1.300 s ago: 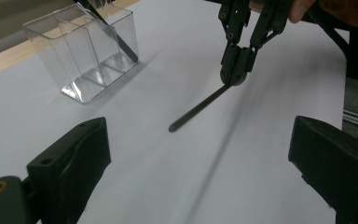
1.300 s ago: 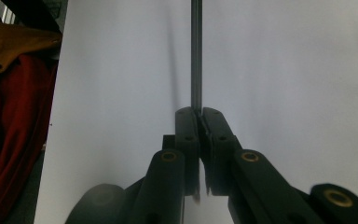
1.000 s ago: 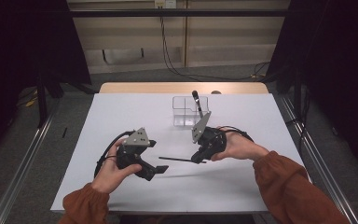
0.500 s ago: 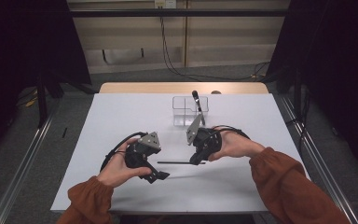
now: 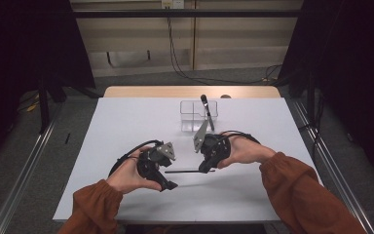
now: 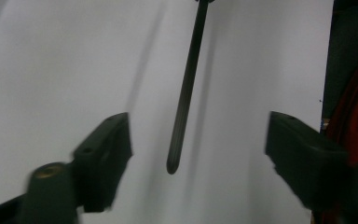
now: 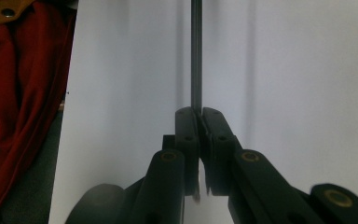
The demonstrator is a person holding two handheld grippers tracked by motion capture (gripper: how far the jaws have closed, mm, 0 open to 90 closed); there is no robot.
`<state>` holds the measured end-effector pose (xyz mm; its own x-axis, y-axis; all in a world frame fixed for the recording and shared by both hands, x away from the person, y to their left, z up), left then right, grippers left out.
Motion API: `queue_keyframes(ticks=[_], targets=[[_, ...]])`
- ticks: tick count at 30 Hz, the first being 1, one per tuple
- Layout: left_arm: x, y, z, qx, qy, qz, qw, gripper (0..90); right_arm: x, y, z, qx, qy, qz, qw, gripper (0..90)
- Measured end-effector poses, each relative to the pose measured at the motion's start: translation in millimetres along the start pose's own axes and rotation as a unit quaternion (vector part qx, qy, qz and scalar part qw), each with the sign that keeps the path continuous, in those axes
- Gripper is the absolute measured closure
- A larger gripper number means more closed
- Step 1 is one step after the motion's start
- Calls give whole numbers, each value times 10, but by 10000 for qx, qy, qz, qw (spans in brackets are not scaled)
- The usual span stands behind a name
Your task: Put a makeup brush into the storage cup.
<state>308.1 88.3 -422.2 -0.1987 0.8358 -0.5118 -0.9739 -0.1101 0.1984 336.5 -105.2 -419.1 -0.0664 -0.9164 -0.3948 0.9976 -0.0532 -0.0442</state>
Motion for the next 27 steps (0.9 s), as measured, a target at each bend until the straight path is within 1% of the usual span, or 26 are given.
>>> queue_keyframes(ticks=[1, 4, 5, 7, 8, 9, 10, 11, 12, 13, 14, 15, 16, 18, 19, 20, 21, 22, 24, 25, 26, 27], targets=[[-13, -5, 0, -24, -8, 14, 10000, 299, -4, -1, -5, -1, -1, 16, 10000, 863], [-26, -20, -3, 28, -73, -5, 10000, 382, -15, 0, -18, -4, -2, 32, 10000, 863], [-28, -26, -8, 31, -98, 4, 9999, 428, -19, 1, -19, -16, 10, 40, 10000, 863], [-27, -44, -13, 107, -161, 54, 9998, 474, -27, 0, -19, -3, 11, 37, 10000, 863], [-24, -56, -17, 130, -151, 70, 9998, 513, -29, -1, -21, -12, 15, 46, 10000, 863], [-20, -64, -22, 135, -164, 106, 9997, 534, -31, -2, -24, -9, 18, 51, 10000, 863], [-17, -69, -24, 128, -179, 81, 9997, 548, -32, -2, -24, -15, 16, 64, 10000, 863], [-14, -67, -31, 122, -126, 98, 9998, 558, -33, -2, -26, -12, 13, 64, 10000, 863], [-13, -70, -29, 133, -166, 33, 9998, 572, -35, -2, -27, -7, 13, 61, 10000, 863], [-13, -66, -34, 145, -107, 73, 9998, 608, -36, -3, -27, -19, 11, 67, 10000, 863], [-13, -68, -35, 123, -98, 62, 9999, 647, -39, -7, -32, -24, 19, 84, 10000, 863], [-13, -69, -37, 104, -95, 52, 9999, 650, -41, -8, -34, -20, 24, 94, 10000, 863], [-12, -75, -34, 110, -134, -9, 9998, 654, -43, -11, -36, -24, 31, 92, 10000, 863], [-10, -69, -44, 136, -135, 19, 9998, 687, -45, -17, -37, -25, 22, 83, 10000, 863], [-12, -65, -49, 166, -99, 16, 9998, 716, -45, -17, -37, -20, 24, 96, 9999, 863], [-14, -72, -45, 151, -103, -5, 9998, 739, -44, -16, -37, -17, 21, 99, 9999, 863], [-17, -77, -48, 145, -40, 50, 9999, 751, -42, -17, -38, -20, 7, 95, 10000, 863], [-17, -85, -51, 192, -60, 43, 9998, 770, -43, -16, -41, 0, 0, 119, 9999, 863], [-14, -88, -68, 211, -85, 55, 9997, 784, -46, -20, -43, -22, 27, 123, 9999, 863], [-12, -92, -72, 195, -145, 13, 9997, 797, -50, -17, -44, -20, 54, 150, 9999, 863], [-11, -96, -77, 156, -131, 29, 9998, 812, -51, -19, -41, -31, 46, 152, 9999, 863], [-10, -99, -80, 160, -94, 92, 9998, 813, -53, -19, -41, -21, 63, 150, 9999, 863]])
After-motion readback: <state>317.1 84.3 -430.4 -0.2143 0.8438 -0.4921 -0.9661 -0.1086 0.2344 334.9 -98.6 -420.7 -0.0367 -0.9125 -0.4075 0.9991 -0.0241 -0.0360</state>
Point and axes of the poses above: each handheld gripper's, and its own axes: z roughly backward along the jaws, x roughly out of its underside, y roughly to its right, the point moved 2 cm from there along -z, roughly forward along the jaws, and after that the axes turned 7 degrees about x, right-handed, at the moved point
